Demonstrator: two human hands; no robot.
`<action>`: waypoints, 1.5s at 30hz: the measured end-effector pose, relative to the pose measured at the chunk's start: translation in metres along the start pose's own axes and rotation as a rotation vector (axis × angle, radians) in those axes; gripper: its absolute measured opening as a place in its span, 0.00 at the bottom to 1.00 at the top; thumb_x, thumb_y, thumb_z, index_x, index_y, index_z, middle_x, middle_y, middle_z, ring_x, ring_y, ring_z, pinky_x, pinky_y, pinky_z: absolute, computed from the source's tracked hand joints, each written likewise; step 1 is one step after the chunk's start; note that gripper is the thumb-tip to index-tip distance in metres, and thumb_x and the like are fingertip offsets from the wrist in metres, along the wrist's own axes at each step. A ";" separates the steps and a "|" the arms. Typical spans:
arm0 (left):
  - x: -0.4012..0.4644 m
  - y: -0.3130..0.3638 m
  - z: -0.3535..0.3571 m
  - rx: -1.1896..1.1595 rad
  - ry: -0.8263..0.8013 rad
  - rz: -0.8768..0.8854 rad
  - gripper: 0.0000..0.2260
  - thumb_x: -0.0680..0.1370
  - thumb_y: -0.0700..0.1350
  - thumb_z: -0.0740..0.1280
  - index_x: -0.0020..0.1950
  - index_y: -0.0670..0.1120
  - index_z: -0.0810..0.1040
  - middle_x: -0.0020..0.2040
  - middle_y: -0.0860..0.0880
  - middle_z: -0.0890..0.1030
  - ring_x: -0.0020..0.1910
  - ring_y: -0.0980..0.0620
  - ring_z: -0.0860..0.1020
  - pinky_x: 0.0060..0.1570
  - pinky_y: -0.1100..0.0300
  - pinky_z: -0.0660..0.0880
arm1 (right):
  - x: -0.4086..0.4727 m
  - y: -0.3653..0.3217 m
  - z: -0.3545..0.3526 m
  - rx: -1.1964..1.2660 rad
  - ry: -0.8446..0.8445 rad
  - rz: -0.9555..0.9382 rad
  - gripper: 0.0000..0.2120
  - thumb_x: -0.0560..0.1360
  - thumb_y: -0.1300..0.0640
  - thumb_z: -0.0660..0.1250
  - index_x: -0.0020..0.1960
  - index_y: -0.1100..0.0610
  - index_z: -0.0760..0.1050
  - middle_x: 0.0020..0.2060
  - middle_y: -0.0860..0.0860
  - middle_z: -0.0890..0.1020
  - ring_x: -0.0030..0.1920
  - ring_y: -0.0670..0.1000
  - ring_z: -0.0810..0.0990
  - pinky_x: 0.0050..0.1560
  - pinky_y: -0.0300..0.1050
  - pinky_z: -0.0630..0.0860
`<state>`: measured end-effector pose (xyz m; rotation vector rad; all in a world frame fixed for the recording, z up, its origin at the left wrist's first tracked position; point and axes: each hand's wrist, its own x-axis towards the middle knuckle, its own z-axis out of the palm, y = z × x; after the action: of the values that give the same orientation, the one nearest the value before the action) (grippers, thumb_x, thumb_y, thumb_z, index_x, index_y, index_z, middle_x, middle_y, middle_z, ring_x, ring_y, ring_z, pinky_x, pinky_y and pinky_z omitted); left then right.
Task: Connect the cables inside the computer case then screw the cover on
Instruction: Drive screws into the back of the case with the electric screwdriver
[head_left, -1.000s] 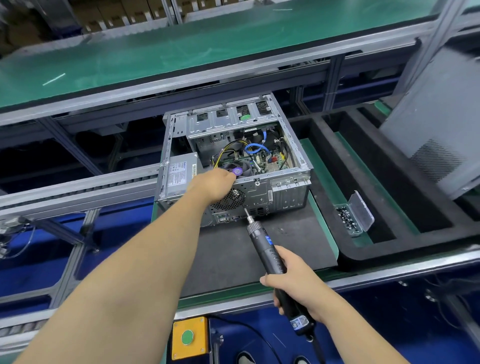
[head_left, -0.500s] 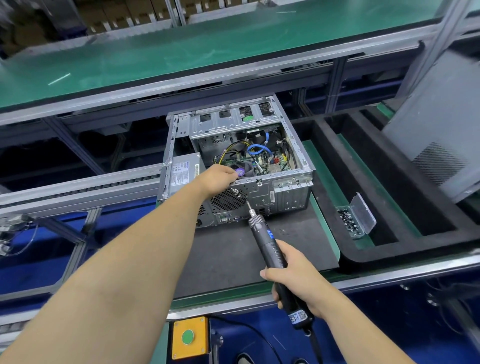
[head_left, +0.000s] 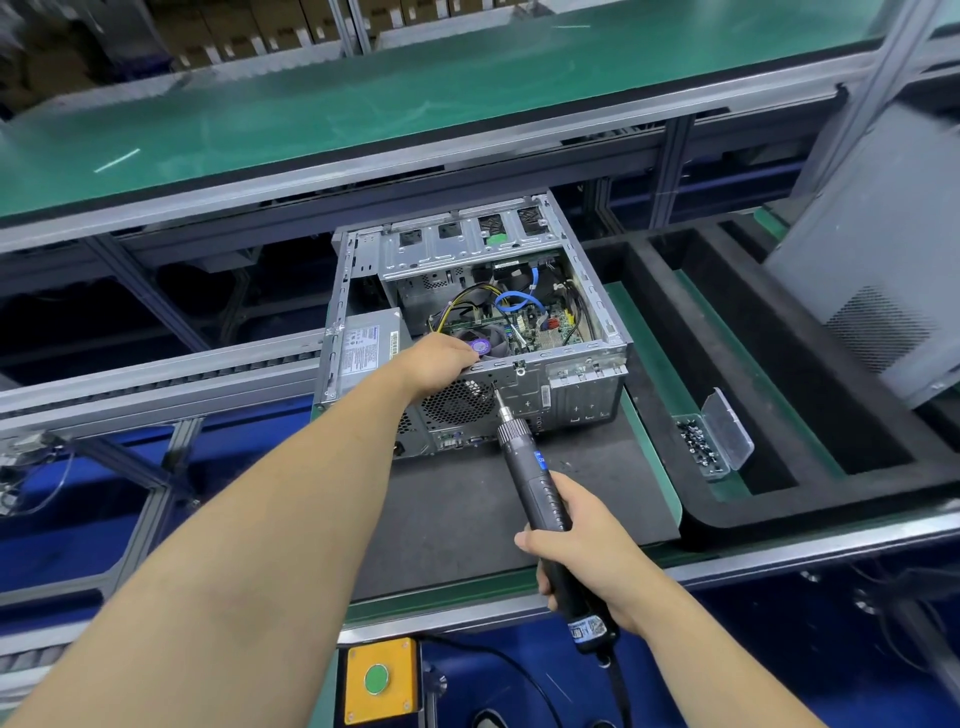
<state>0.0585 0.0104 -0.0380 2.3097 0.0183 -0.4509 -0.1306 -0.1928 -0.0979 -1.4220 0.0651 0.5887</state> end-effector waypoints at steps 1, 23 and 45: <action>0.000 0.000 0.000 0.002 -0.001 0.002 0.17 0.79 0.45 0.62 0.31 0.48 0.63 0.28 0.53 0.62 0.34 0.50 0.60 0.41 0.55 0.57 | 0.000 0.000 0.000 0.003 0.000 0.001 0.19 0.68 0.57 0.73 0.54 0.39 0.75 0.38 0.55 0.78 0.29 0.57 0.77 0.30 0.50 0.77; -0.002 -0.002 0.003 0.103 0.048 0.007 0.16 0.79 0.48 0.59 0.31 0.50 0.63 0.28 0.53 0.63 0.35 0.48 0.62 0.42 0.53 0.58 | 0.009 -0.001 0.004 0.006 0.008 0.012 0.24 0.65 0.54 0.74 0.58 0.36 0.74 0.37 0.53 0.80 0.30 0.56 0.78 0.31 0.51 0.78; -0.008 -0.004 0.001 0.101 0.046 0.074 0.19 0.81 0.50 0.61 0.32 0.49 0.62 0.28 0.54 0.62 0.32 0.49 0.61 0.40 0.54 0.57 | -0.006 -0.027 0.032 -0.003 0.083 0.027 0.28 0.65 0.57 0.79 0.58 0.38 0.72 0.41 0.55 0.78 0.29 0.53 0.77 0.32 0.50 0.79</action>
<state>0.0504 0.0136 -0.0384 2.4108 -0.0692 -0.3687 -0.1338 -0.1653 -0.0660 -1.4499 0.1500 0.5515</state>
